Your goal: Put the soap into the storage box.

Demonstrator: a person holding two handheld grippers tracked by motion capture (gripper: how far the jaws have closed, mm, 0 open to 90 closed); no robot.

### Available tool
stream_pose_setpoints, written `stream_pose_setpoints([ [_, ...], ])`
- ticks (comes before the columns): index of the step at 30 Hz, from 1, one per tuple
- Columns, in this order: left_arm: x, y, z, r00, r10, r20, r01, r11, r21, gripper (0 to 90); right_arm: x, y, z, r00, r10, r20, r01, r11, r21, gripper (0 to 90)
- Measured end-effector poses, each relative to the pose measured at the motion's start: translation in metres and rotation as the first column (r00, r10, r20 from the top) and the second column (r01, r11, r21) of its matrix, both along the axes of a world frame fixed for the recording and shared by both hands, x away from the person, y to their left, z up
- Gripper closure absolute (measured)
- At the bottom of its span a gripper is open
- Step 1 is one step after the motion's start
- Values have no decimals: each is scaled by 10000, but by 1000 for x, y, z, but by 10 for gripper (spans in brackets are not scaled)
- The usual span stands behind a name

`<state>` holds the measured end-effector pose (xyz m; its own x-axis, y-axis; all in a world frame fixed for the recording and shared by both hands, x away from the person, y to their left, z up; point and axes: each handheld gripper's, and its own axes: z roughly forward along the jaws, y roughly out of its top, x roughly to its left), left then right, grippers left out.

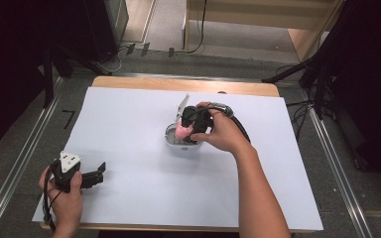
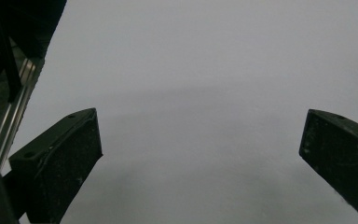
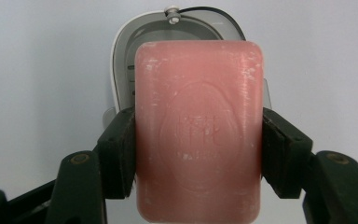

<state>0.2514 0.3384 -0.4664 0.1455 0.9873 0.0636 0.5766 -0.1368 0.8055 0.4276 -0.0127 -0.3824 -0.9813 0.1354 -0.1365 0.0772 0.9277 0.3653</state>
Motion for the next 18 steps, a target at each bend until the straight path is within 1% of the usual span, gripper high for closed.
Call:
stream_pose_setpoints([
  [1, 0, 0, 0, 10000, 2, -20, -2, 10000, 8, 0, 1, 3, -2, 9999, 128, 56, -127, 9999, -70, 383],
  [9, 0, 0, 0, 10000, -3, -49, 3, 10000, -5, 0, 5, 9, -6, 9995, 296, 127, -294, 9995, -125, 383],
  [10, 0, 0, 0, 10000, -7, -46, 7, 10000, -10, 0, 5, 9, -7, 9993, 330, 157, -327, 9993, -163, 382],
  [11, 0, 0, 0, 10000, -10, -58, 10, 10000, -6, 0, 5, 10, -9, 9986, 450, 279, -443, 9988, -231, 383],
  [13, 0, 0, 0, 10000, -3, -44, 3, 10000, -23, 0, 5, 11, -10, 9985, 449, 320, -440, 9986, -280, 382],
  [14, 0, 0, 0, 10000, 3, -42, -3, 10000, -23, 0, 6, 11, -10, 9977, 554, 392, -540, 9979, -353, 382],
  [15, 0, 0, 0, 10000, -5, -46, 4, 10000, -19, 0, 5, 11, -11, 9974, 543, 470, -524, 9978, -415, 382],
  [18, 0, 0, 0, 10000, -2, -45, 2, 10000, -24, 0, 5, 10, -12, 9979, 484, 425, -465, 9979, -457, 382],
])
